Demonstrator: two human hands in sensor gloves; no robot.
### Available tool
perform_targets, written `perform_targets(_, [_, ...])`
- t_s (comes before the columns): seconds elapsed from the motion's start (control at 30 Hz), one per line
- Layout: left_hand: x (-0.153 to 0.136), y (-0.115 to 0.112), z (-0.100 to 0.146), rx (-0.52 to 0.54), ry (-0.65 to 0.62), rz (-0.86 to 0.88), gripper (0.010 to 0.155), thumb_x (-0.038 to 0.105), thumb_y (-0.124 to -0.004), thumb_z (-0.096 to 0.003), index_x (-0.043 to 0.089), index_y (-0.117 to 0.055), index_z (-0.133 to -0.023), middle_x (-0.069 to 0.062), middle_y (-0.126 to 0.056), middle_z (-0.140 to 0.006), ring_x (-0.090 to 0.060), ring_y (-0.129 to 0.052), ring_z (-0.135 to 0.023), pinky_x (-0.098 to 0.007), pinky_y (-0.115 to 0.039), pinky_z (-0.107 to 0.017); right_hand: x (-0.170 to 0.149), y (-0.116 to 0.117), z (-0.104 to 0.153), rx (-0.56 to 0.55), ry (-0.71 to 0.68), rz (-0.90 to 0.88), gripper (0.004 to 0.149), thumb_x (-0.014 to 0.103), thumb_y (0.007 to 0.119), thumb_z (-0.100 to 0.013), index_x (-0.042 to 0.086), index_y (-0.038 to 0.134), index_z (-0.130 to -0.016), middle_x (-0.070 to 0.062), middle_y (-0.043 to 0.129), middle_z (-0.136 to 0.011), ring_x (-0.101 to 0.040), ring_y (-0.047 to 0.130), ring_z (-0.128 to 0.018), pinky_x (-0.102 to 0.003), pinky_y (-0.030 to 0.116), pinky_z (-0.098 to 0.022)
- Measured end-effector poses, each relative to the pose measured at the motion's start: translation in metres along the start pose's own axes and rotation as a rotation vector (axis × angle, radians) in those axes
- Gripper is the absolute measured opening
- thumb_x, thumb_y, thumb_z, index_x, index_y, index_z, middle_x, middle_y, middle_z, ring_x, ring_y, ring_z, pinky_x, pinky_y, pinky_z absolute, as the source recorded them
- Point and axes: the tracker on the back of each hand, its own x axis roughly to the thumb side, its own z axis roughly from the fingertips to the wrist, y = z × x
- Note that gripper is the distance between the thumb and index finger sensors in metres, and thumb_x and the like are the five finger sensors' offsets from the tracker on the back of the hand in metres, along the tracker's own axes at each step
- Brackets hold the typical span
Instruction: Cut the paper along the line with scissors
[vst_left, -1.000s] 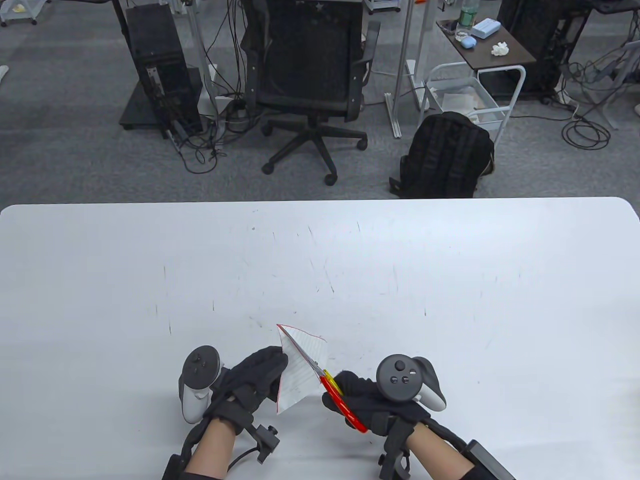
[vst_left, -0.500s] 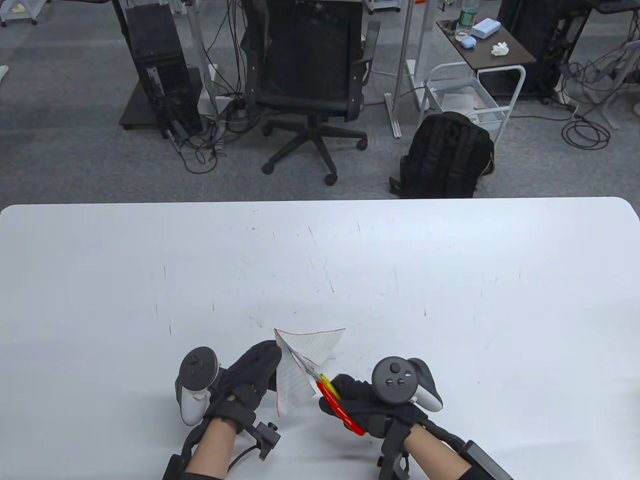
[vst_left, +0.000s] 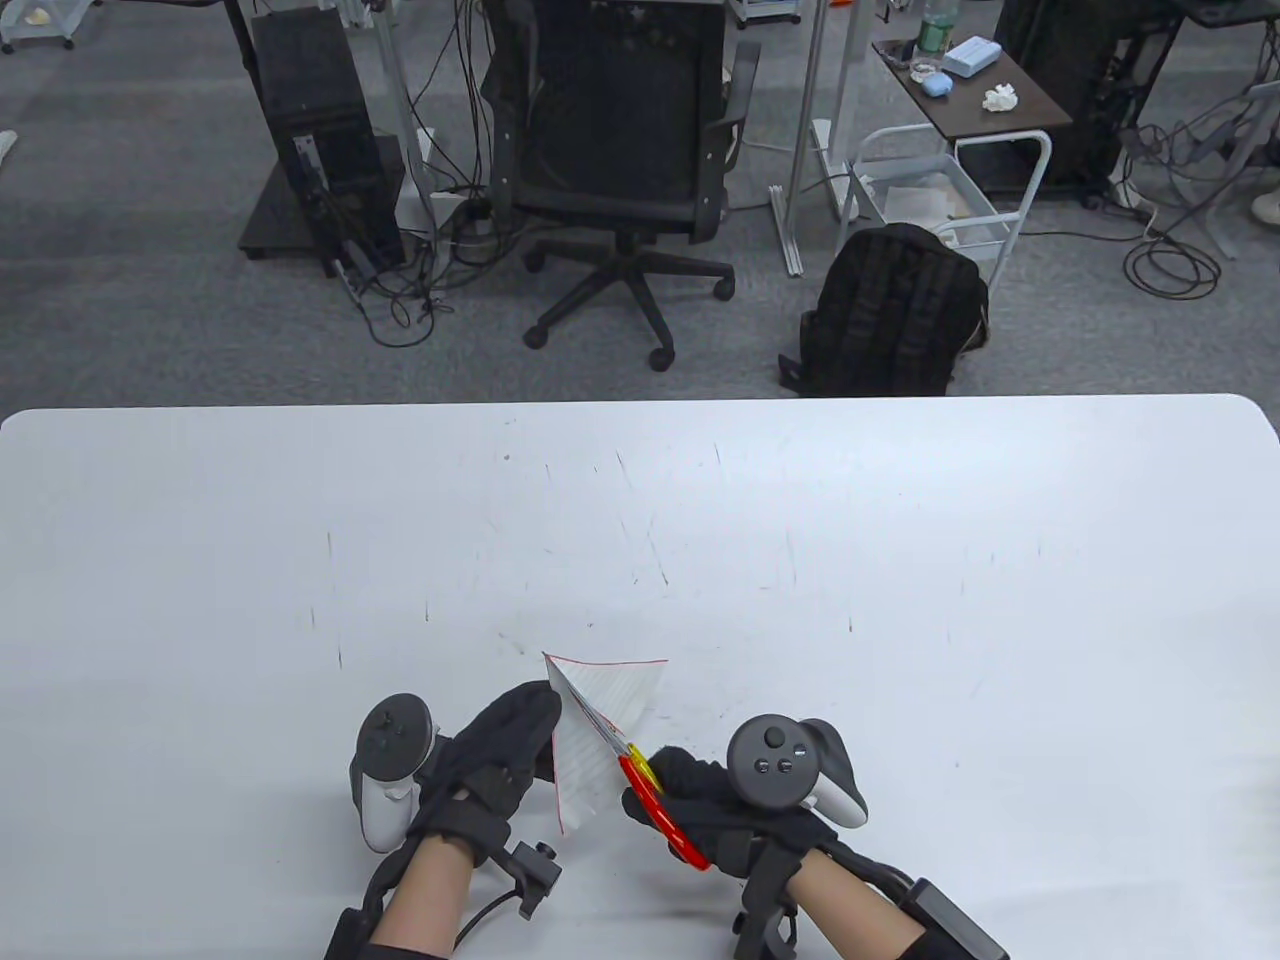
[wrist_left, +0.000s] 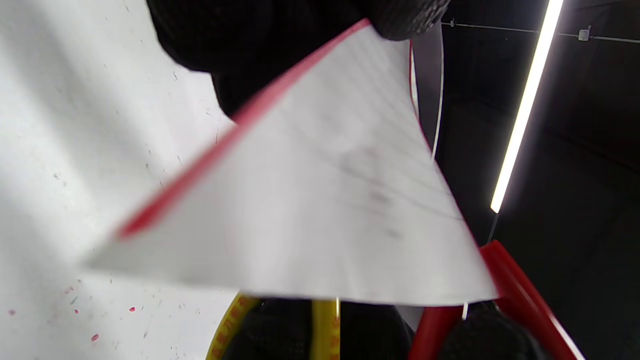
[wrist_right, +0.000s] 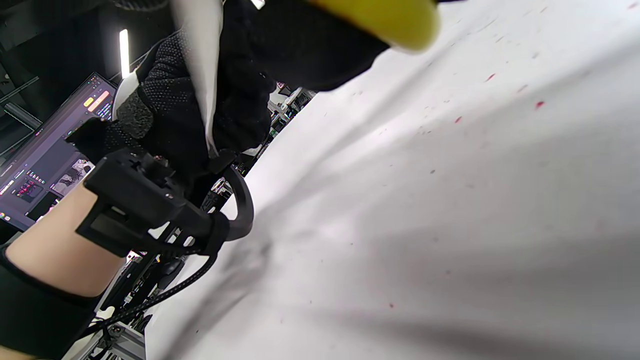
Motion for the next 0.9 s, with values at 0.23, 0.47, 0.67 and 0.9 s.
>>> perform_targets(0.23, [-0.0009, 0.0003, 0.0, -0.002, 0.007, -0.002, 0.042, 0.041, -0.063, -0.0631, 0.015, -0.077, -0.093, -0.003, -0.092, -0.072, -0.018, -0.096, -0.058, -0.025, -0.084, -0.043, 0.0005, 0.0, 0.0007, -0.006, 0.007, 0.0, 0.066, 0.052, 0.056, -0.062, -0.007, 0.053, -0.092, -0.021, 0.079, -0.071, -0.015, 0.09, -0.039, -0.038, 0.071, -0.031])
perform_targets(0.47, [-0.0016, -0.0006, 0.0002, 0.0, 0.031, -0.006, 0.042, 0.041, -0.062, -0.0633, 0.016, -0.076, -0.094, -0.003, -0.091, -0.072, -0.018, -0.095, -0.058, -0.025, -0.083, -0.043, 0.0004, 0.001, -0.0004, -0.021, 0.016, 0.009, 0.064, 0.051, 0.056, -0.062, -0.006, 0.054, -0.091, -0.019, 0.081, -0.069, -0.012, 0.091, -0.036, -0.035, 0.072, -0.029])
perform_targets(0.67, [-0.0048, -0.0027, -0.0013, -0.013, 0.058, -0.019, 0.043, 0.04, -0.061, -0.0636, 0.016, -0.072, -0.096, -0.004, -0.089, -0.076, -0.019, -0.094, -0.061, -0.026, -0.083, -0.046, -0.0038, 0.0032, -0.0025, -0.025, 0.037, 0.004, 0.064, 0.051, 0.057, -0.062, -0.006, 0.055, -0.09, -0.019, 0.081, -0.068, -0.011, 0.091, -0.035, -0.035, 0.072, -0.028])
perform_targets(0.9, [-0.0053, -0.0031, -0.0018, -0.013, 0.078, -0.036, 0.043, 0.04, -0.062, -0.0631, 0.015, -0.072, -0.097, -0.004, -0.089, -0.076, -0.018, -0.094, -0.061, -0.026, -0.083, -0.046, -0.0052, 0.0038, -0.0038, -0.025, 0.055, -0.004, 0.063, 0.05, 0.057, -0.062, -0.006, 0.056, -0.09, -0.018, 0.082, -0.067, -0.009, 0.092, -0.034, -0.034, 0.073, -0.027])
